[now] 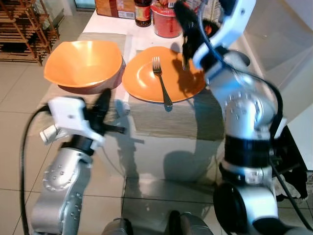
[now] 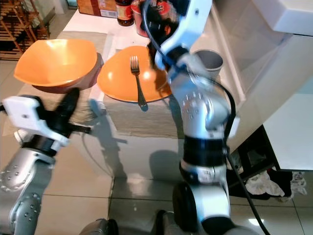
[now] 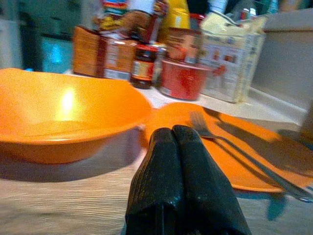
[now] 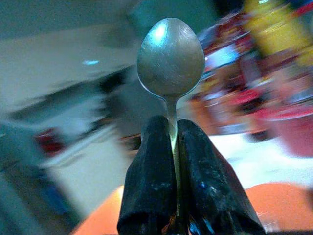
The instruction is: Setting the table
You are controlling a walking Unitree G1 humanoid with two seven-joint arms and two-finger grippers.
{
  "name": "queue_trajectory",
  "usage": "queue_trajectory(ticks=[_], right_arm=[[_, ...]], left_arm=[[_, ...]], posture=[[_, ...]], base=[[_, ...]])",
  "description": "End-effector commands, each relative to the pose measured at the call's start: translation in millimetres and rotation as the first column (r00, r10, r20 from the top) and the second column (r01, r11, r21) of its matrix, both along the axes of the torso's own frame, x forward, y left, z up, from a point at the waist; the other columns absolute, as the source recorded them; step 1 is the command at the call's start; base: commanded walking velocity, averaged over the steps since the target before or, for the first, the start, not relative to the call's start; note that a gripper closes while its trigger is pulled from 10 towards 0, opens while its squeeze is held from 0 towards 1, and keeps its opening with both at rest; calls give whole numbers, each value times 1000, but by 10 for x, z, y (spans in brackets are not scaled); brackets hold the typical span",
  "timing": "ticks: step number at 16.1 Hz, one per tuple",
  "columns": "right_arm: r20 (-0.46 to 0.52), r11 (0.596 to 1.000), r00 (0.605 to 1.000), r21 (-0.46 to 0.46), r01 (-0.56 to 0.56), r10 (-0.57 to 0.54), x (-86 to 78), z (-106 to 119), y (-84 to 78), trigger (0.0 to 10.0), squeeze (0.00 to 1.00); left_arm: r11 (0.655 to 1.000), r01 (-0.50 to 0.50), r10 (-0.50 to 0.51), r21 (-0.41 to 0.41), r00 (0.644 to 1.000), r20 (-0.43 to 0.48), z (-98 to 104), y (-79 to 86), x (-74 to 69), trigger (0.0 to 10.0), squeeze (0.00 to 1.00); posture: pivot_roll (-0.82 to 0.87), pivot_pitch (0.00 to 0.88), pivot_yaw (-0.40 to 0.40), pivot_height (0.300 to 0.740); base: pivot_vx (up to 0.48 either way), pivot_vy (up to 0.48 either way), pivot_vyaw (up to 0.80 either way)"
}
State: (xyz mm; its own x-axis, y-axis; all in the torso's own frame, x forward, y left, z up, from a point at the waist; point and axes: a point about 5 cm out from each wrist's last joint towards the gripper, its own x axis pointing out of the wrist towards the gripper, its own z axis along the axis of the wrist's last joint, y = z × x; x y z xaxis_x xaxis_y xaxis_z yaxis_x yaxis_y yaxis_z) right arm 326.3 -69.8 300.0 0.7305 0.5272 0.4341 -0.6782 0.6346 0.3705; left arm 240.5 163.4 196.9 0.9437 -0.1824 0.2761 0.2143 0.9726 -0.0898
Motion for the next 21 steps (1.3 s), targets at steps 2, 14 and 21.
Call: queue_trajectory(ticks=[2, 14, 21], right_arm=[[79, 947, 953, 113, -299, 292, -317, -143, 150, 10000, 0], [53, 710, 708, -65, -701, 704, -888, -811, -273, 10000, 0], [-4, 812, 818, -120, -571, 575, -711, -921, -374, 10000, 0]], left_arm=[[999, -17, 17, -47, 1000, -8, -32, 75, 0, 10000, 0], [980, 132, -126, -146, 991, 47, -4, 36, -37, 10000, 0], [976, 185, -182, -118, 983, 33, -52, -20, -40, 10000, 0]], posture=[[-83, 141, -12, 740], [-90, 125, 11, 740], [-96, 122, 7, 740]], base=[[0, 0, 0], [0, -462, 0], [0, -469, 0]])
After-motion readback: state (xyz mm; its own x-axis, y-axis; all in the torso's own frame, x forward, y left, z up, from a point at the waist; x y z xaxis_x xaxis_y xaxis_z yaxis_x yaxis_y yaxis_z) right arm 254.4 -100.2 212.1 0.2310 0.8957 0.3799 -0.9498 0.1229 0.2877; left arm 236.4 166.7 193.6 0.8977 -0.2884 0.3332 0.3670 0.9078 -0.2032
